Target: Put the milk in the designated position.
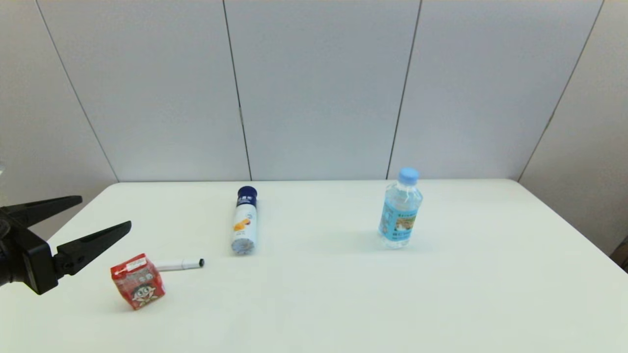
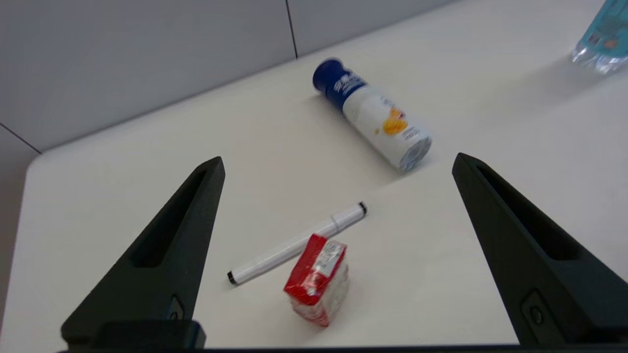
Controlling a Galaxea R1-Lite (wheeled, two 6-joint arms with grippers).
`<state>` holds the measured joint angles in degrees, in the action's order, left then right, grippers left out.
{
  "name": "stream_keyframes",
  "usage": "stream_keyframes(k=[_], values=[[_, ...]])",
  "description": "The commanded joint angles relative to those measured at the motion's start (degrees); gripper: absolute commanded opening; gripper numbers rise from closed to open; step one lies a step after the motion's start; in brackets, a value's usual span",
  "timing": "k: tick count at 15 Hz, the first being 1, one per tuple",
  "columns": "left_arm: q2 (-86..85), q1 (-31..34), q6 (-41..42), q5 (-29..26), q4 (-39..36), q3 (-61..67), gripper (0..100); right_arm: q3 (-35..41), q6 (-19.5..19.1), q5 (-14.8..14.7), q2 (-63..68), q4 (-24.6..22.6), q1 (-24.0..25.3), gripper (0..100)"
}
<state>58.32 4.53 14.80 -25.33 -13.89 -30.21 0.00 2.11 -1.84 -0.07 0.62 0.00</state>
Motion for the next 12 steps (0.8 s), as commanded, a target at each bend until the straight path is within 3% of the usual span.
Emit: stream_keyframes(k=[1,6,9,12], values=[[-17.8,-5.24,-1.79,7.93,0.88,4.81,100,0.0,0.0,0.0,0.07,-0.01,0.0,100],[-43.47,-4.36,-2.93,8.72,9.23,14.74,100,0.0,0.0,0.0,0.07,-0.01,0.09,100],[-53.93,-4.8,-3.29,17.77,17.93,16.32,100,0.0,0.0,0.0,0.07,-0.01,0.0,100],[-58.32,-4.8,-3.64,24.63,19.77,19.93,100,0.0,0.0,0.0,0.07,-0.01,0.0,100]])
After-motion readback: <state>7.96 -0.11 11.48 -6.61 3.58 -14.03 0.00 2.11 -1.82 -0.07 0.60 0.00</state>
